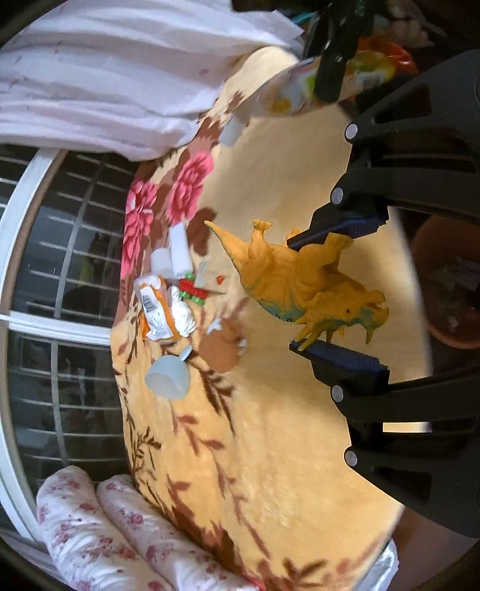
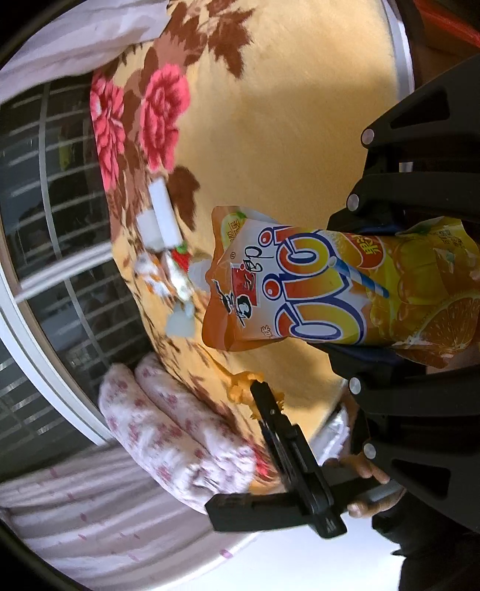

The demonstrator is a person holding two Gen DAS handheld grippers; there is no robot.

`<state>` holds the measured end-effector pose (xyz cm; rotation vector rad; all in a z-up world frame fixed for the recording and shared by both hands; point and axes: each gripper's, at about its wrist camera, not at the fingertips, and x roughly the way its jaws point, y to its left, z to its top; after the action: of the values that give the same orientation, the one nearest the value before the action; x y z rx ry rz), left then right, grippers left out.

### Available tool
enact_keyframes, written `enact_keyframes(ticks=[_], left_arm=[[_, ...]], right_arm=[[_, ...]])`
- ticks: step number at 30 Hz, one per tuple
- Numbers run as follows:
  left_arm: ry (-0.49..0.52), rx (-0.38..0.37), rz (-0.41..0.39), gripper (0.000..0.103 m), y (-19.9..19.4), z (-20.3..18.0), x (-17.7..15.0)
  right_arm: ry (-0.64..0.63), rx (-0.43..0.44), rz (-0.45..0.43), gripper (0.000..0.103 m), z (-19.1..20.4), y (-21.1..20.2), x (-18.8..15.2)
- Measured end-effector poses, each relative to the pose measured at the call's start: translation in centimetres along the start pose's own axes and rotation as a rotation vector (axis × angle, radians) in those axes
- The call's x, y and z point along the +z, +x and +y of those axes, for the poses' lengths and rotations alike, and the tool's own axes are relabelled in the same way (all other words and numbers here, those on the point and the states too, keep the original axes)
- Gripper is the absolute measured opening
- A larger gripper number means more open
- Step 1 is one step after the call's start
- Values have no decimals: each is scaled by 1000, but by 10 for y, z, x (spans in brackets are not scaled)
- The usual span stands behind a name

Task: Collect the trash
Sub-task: 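Lift the dinosaur and carry it with the pouch down to the orange bin, then open both grippers to drop the dinosaur and pouch into the bin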

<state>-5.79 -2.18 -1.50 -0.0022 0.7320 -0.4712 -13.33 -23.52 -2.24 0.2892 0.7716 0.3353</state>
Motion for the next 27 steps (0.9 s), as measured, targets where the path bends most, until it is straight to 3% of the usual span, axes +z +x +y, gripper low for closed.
enact_keyframes(ticks=[6, 11, 18, 21, 24, 27], left_arm=[[17, 12, 62, 48, -32, 1, -49], [40, 14, 183, 48, -32, 3, -97], [71, 45, 452, 48, 22, 8, -163], [62, 43, 587, 48, 56, 12, -184], [44, 64, 667, 48, 79, 19, -195], [21, 65, 687, 48, 88, 25, -194]], right_arm=[[-60, 36, 93, 44, 27, -4, -36], [-96, 37, 225, 44, 42, 8, -76], [-79, 18, 441, 44, 41, 53, -125], [-75, -34, 536, 44, 37, 79, -138], [-66, -49, 593, 44, 35, 102, -144], [-72, -45, 620, 44, 36, 116, -146]])
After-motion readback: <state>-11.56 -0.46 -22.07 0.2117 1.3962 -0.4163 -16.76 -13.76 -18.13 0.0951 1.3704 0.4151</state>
